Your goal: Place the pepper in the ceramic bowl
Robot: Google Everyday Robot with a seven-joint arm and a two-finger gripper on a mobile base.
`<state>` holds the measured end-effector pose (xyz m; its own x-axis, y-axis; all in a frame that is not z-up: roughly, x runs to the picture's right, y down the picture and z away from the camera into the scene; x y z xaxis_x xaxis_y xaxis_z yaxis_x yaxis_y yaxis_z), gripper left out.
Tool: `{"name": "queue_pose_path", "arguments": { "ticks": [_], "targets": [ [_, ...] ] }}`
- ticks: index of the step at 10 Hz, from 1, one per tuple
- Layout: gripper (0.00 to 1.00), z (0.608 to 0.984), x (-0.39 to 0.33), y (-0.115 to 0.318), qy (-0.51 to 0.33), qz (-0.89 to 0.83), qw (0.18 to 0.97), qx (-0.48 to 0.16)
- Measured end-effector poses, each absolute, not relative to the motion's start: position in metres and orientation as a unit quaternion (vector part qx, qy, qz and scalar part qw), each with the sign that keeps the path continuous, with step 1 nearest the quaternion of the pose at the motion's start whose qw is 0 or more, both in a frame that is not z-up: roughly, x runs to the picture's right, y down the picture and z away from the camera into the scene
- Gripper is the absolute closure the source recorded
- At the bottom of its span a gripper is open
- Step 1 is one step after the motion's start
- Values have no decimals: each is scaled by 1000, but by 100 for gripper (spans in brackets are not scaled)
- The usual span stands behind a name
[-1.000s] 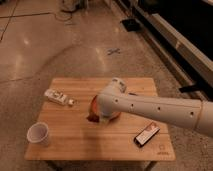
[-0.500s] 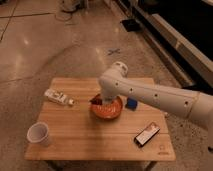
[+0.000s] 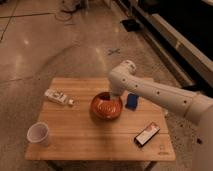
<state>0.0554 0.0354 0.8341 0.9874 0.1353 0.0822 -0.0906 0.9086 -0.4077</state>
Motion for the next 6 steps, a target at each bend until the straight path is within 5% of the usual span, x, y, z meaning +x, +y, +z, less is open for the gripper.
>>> {"name": "queue_pose_path", "arguments": {
  "ticks": [6],
  "targets": [
    [38,834,52,36,-56,57,975,-207]
  ]
}}
